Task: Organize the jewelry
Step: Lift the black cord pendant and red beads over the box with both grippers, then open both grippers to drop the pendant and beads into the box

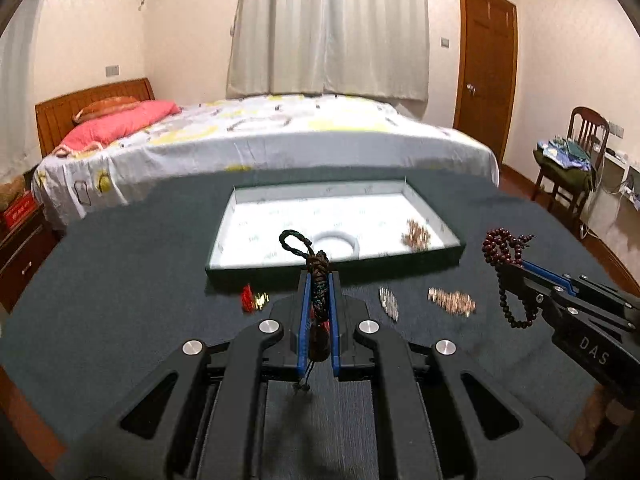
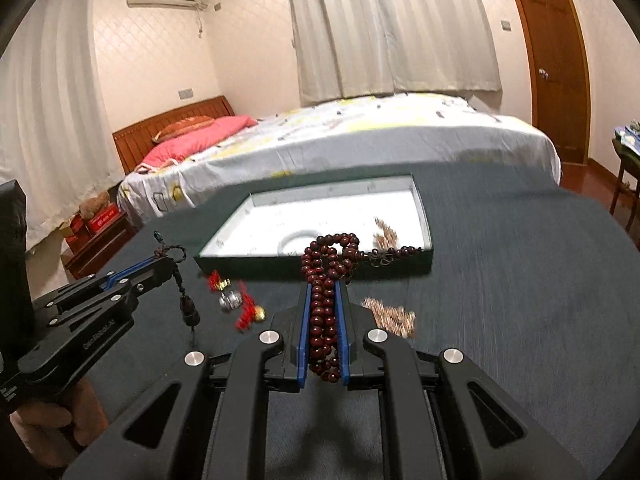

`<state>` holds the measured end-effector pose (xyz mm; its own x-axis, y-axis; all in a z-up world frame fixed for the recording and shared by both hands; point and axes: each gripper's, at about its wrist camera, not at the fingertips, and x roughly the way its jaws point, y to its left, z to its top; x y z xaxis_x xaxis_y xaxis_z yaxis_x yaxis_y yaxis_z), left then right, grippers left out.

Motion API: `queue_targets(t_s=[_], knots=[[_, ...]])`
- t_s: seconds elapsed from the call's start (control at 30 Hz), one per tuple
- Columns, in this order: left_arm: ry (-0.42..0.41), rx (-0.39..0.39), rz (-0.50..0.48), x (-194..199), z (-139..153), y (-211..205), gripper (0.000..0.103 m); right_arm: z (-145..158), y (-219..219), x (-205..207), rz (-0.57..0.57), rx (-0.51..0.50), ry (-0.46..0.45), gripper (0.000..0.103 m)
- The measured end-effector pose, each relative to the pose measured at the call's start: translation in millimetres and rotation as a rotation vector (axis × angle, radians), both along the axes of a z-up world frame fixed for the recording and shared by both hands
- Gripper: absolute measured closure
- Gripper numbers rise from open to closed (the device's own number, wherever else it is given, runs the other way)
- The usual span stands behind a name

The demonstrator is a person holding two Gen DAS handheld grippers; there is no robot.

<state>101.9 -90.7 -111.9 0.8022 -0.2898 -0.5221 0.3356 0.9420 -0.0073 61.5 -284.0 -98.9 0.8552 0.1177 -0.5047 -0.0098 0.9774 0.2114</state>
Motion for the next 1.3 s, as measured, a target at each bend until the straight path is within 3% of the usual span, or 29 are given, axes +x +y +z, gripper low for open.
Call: queue_targets(t_s=[0.33,0.67,0.77,1.03,1.3], knots=[[-0.111,-0.022,0.008,43.7,37.4,-3.1,0.094,27.9,0.8,50.8,0.016,0.005,-0.077,0.091],[-0.139,-0.032,0.03,117.3,33.7,-12.5,0.094,24.5,2.5,118.0,0.002,0.003,-0.1,0.091],[-0.11,-0.015,0.026,140.5,16.6,-19.6,0.094,7.5,3.3,139.0,0.001,0.002,-0.062,0.091],[0.087,0.035,0.036,194.0,-46.0,-24.7,0.094,-49.1,5.1,181.2,-0.005,0.007,0.132,0.091],[0.197,0.064,0.04,214.0,-72.6,-21.0,0.094,-76.2,1.0,194.3,-0.021,0.008,0.26,0.091]])
